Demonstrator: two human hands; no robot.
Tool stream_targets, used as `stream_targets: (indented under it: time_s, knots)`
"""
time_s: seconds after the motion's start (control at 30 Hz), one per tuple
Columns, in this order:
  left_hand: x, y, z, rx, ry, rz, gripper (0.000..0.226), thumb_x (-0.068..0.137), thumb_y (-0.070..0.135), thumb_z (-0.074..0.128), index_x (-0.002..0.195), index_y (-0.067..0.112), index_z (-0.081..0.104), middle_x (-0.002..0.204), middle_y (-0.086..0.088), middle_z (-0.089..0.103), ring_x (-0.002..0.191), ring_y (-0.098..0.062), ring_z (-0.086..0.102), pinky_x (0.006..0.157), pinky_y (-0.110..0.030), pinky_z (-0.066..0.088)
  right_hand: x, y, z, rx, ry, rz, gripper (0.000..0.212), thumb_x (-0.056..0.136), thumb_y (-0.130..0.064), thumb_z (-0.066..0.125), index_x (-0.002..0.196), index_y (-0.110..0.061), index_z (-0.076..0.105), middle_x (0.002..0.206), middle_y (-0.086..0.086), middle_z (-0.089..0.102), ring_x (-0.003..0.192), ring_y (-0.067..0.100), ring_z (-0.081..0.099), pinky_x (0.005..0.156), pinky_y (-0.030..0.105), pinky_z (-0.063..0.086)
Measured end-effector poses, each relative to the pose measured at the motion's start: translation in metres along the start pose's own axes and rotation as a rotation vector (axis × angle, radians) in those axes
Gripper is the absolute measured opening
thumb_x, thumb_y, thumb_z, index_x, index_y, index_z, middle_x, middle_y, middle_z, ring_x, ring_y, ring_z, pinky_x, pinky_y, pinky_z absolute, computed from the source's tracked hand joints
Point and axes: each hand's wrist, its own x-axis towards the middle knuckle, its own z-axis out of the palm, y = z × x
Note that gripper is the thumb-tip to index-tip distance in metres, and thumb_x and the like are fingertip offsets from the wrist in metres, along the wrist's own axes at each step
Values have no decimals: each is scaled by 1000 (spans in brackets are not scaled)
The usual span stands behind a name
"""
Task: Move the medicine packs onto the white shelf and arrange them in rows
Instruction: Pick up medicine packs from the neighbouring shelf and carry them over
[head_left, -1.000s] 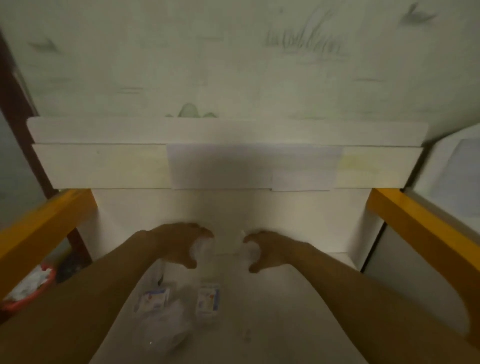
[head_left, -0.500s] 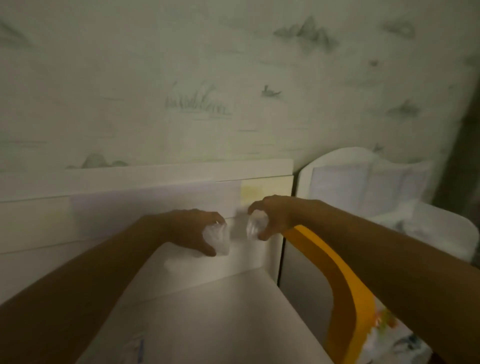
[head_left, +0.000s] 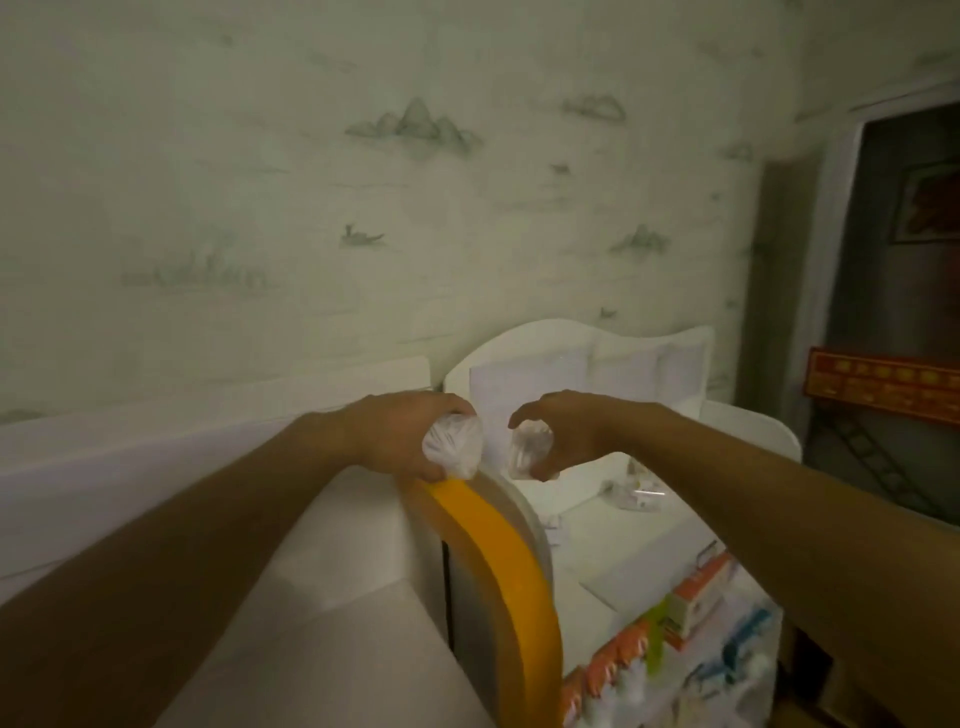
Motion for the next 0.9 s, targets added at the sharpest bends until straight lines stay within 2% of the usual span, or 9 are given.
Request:
stream_targets:
  time_s: [0.07,0.17,0.27,0.5,0.7,0.8,0.9]
  knots:
    - [25,28,8,85,21,30,81,66,43,77,137,34,40,137,12,48,122,-8,47,101,-25,39,-20,37,3,5,20,46,76,75,-40,75,142,-27,41,142,-1,49,127,21,46,102,36,40]
    - [61,67,28,131,-3,68,76,70,39,77,136,36,39,134,15,48,122,-8,47,99,-26,41,-50,93,13,13,19,104,76,74,-45,75,141,-32,41,143,-3,48,128,20,45,105,37,40]
    - [96,100,48,172,-27,113,74,68,45,75,133,40,40,132,16,50,119,-10,49,99,-38,45,-78,144,24,23,8,158,76,72,-47,76,140,-35,42,143,-3,48,129,21,45,107,40,40]
    - [172,164,101,161,-94,139,76,68,49,75,134,40,38,133,14,50,118,-12,51,99,-40,44,-127,235,60,70,-8,219,76,74,-47,76,141,-36,42,144,-4,48,128,21,47,108,38,40]
    - [220,171,149,199,-249,122,82,59,55,70,133,38,39,126,11,54,112,-12,54,98,-40,46,-125,290,99,143,-52,232,74,76,-49,76,140,-36,42,145,-6,47,129,19,47,109,36,40]
    - [248,159,160,209,-278,86,81,65,50,74,135,34,37,128,9,53,113,-14,53,98,-39,46,-109,311,115,173,-78,234,75,76,-49,76,141,-36,41,146,-6,46,130,19,45,110,38,40]
    - [279,139,176,149,-294,57,82,60,50,73,133,33,40,126,6,55,110,-15,55,97,-39,47,-88,333,125,181,-111,257,77,74,-51,76,141,-37,40,147,-6,45,132,19,44,110,39,39]
